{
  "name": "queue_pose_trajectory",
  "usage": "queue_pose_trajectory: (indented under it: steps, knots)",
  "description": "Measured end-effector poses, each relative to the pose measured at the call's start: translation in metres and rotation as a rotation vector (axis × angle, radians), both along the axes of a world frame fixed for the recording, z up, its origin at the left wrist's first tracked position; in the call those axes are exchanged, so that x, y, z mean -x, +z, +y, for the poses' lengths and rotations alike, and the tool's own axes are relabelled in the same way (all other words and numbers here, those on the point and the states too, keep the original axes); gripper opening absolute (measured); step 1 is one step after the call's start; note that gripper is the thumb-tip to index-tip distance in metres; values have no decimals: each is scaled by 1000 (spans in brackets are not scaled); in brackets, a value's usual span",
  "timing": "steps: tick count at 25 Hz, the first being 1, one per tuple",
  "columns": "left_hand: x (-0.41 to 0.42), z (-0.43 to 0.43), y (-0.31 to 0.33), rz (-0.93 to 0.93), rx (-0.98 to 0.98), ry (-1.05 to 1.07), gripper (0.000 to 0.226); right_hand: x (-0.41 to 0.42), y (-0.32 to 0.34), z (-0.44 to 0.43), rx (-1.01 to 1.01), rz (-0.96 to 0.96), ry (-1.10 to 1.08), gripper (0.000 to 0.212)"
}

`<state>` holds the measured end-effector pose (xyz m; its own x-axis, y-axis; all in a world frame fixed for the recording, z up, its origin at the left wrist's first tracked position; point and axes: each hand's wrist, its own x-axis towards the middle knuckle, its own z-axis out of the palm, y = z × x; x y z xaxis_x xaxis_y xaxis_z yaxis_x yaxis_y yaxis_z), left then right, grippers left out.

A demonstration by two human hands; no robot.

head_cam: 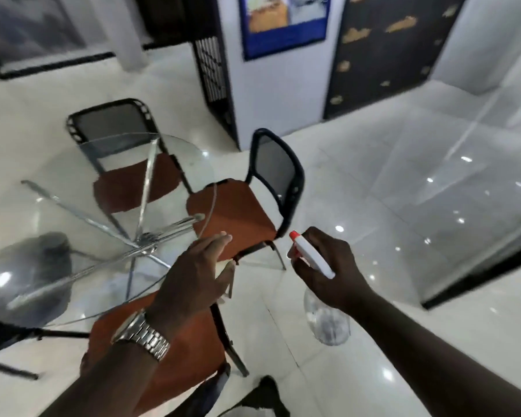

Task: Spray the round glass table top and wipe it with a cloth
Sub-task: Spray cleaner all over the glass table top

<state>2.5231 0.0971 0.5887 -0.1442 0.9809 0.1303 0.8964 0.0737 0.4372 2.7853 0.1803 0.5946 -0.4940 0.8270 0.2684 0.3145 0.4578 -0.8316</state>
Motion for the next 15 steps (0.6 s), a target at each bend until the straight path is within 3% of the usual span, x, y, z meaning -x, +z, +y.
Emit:
queue_pose_trajectory:
  steps: [5,15]
  knots:
    - [65,16,-20,-13,-22,277,56,105,-12,86,-48,-43,278,18]
    - [122,14,-98,-219,166,709,67,248,-99,149,76,-139,581,9]
